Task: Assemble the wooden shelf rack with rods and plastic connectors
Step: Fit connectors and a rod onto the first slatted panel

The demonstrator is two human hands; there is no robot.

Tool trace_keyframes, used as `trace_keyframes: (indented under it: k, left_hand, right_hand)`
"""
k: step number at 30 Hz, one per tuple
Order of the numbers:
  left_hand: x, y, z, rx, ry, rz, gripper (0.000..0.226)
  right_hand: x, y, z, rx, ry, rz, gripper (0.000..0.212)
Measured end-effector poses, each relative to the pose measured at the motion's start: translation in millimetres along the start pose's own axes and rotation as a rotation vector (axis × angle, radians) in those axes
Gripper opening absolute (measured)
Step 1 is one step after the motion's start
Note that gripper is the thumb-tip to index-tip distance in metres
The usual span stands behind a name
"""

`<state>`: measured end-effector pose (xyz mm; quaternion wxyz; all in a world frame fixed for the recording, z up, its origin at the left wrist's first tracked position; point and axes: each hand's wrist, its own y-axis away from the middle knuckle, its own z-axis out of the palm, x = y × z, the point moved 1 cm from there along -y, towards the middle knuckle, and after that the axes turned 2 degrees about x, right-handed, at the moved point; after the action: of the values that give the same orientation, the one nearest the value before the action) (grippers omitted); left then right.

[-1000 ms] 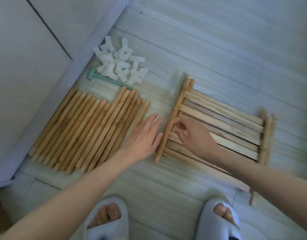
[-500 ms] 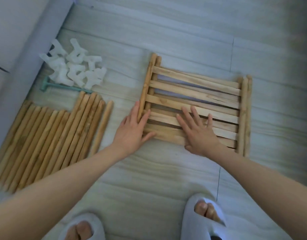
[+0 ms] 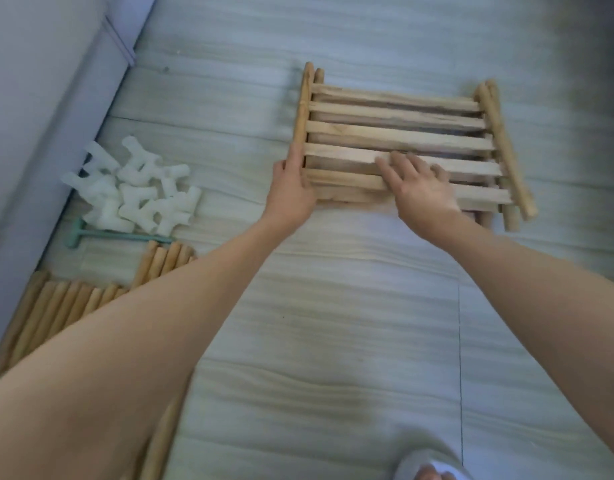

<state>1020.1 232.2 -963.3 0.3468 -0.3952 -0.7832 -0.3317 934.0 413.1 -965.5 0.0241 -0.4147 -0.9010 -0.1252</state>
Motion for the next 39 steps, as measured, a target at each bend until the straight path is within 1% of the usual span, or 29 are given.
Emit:
trace_keyframes:
  k: [2, 3, 5, 7, 8, 10, 12, 14, 15, 18, 19, 20, 21, 22, 23, 24, 25, 26, 27, 28, 29, 31, 33, 34, 35, 38, 39]
  left_hand:
    - [20, -4, -8, 0.02, 0.251, -0.147, 0.036]
    - [32, -3, -14, 0.043, 0.288, -0.184, 0.027]
    - [54, 5, -30, 0.064, 0.376, -0.219, 0.022]
    - [73, 23, -50, 0.015, 0.478, -0.221, 0.016]
    - [81, 35, -61, -0.013, 0.47, -0.197, 0.014]
    - [92, 65, -85, -0.055, 0.352, -0.109, 0.011]
    - [101, 101, -110, -0.114, 0.114, 0.06, 0.012]
    - [111, 140, -132, -0.189, -0.17, 0.268, 0.023]
    - [117, 159, -142, -0.222, -0.264, 0.333, 0.029]
    - [147, 212, -167, -0.269, -0.403, 0.486, 0.029]
    - [159, 229, -173, -0.262, -0.403, 0.533, 0.027]
    - [172, 246, -177, -0.249, -0.355, 0.568, 0.022]
    - [184, 264, -180, -0.23, -0.278, 0.595, 0.016]
    - [196, 279, -181, -0.199, -0.199, 0.62, 0.014]
    - [208, 293, -179, -0.158, -0.142, 0.651, 0.014]
    - [218, 307, -176, -0.115, -0.115, 0.689, 0.015]
    - [227, 319, -171, -0.073, -0.104, 0.724, 0.015]
    - [233, 330, -166, -0.039, -0.094, 0.748, 0.014]
    - [237, 338, -160, -0.013, -0.083, 0.755, 0.012]
    - [237, 343, -156, 0.002, -0.074, 0.741, 0.01]
    - [236, 347, -154, 0.012, -0.064, 0.713, 0.008]
    - [228, 353, -155, 0.022, -0.003, 0.679, 0.006]
    - [223, 358, -157, 0.001, 0.032, 0.692, 0.009]
    - [223, 362, -157, -0.019, 0.016, 0.718, 0.01]
    - [224, 365, -157, -0.041, -0.011, 0.754, 0.012]
    - [231, 371, -162, -0.116, -0.091, 0.854, 0.016]
    - [233, 372, -164, -0.149, -0.129, 0.876, 0.018]
  right_hand:
    - [4, 3, -17, 0.061, -0.011, 0.003, 0.074]
    - [7, 7, -28, 0.094, -0.015, -0.001, 0.068]
    - [10, 19, -54, 0.158, -0.012, -0.014, 0.056]
    - [10, 37, -83, 0.168, 0.008, -0.03, 0.05]
    - [10, 49, -97, 0.158, 0.019, -0.042, 0.049]
    - [11, 75, -126, 0.157, 0.066, -0.061, 0.048]
    - [13, 103, -161, 0.199, 0.121, -0.079, 0.043]
    - [16, 132, -196, 0.26, 0.172, -0.091, 0.036]
    - [17, 146, -211, 0.292, 0.193, -0.113, 0.033]
    - [22, 183, -250, 0.379, 0.229, -0.177, 0.026]
    - [23, 195, -260, 0.401, 0.222, -0.161, 0.024]
    - [23, 207, -271, 0.421, 0.19, -0.111, 0.022]
    - [23, 219, -281, 0.451, 0.121, -0.031, 0.02]
    - [22, 229, -290, 0.49, -0.009, 0.076, 0.021]
    - [20, 238, -295, 0.509, -0.19, 0.219, 0.025]
    - [16, 246, -299, 0.501, -0.48, 0.392, 0.03]
    - [11, 254, -301, 0.44, -0.893, 0.561, 0.035]
    - [3, 262, -302, 0.314, -1.369, 0.655, 0.034]
    - [-7, 269, -303, 0.161, -1.791, 0.653, 0.028]
    - [-15, 276, -304, 0.056, -2.063, 0.613, 0.021]
    - [-22, 281, -304, 0.021, -2.161, 0.591, 0.015]
    - [-32, 288, -306, 0.027, -2.105, 0.592, 0.017]
    - [-33, 292, -312, 0.059, -2.036, 0.578, 0.024]
    - [-32, 293, -315, 0.068, -2.024, 0.561, 0.026]
    - [-30, 293, -318, 0.056, -2.018, 0.552, 0.024]
    - [-31, 290, -330, -0.043, -1.964, 0.514, 0.005]
    - [-32, 289, -335, -0.062, -1.917, 0.496, 0.008]
